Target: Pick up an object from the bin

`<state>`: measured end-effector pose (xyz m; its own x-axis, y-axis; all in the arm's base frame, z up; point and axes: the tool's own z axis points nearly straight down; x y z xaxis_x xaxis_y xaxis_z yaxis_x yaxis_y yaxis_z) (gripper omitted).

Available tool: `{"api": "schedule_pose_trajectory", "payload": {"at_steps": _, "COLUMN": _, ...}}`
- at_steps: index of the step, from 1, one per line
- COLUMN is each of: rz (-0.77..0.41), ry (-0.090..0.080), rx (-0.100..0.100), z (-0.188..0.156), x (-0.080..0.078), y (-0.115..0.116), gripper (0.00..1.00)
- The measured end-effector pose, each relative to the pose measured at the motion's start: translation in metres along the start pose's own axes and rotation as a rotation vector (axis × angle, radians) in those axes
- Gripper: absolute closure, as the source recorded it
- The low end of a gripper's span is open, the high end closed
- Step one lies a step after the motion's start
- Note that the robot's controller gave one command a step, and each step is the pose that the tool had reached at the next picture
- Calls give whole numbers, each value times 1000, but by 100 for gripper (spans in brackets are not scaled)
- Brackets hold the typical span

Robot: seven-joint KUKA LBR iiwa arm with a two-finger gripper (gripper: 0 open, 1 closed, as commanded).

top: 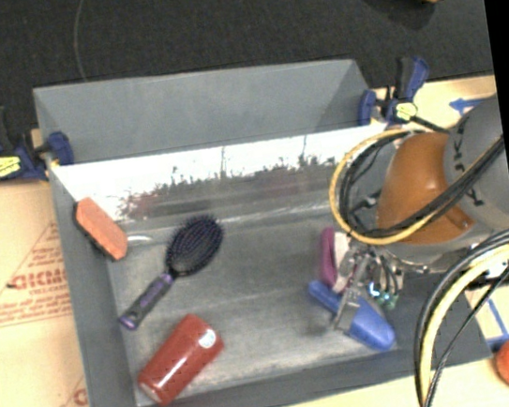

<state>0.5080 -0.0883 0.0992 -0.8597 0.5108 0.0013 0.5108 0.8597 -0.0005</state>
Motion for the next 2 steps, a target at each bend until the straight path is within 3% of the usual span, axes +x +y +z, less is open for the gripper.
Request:
{"api": "schedule_pose_trajectory", "payload": {"at_steps": 1, "rz": -612, "ry": -16, "rx": 5, "z": 12, "x": -34, "y": 9, "gripper": 0}}
{"api": "schedule_pose_trajectory", "payload": {"at_steps": 2, "rz": -130, "ry": -11, "rx": -8, "z": 22, "x": 4, "y": -9, "gripper": 100}}
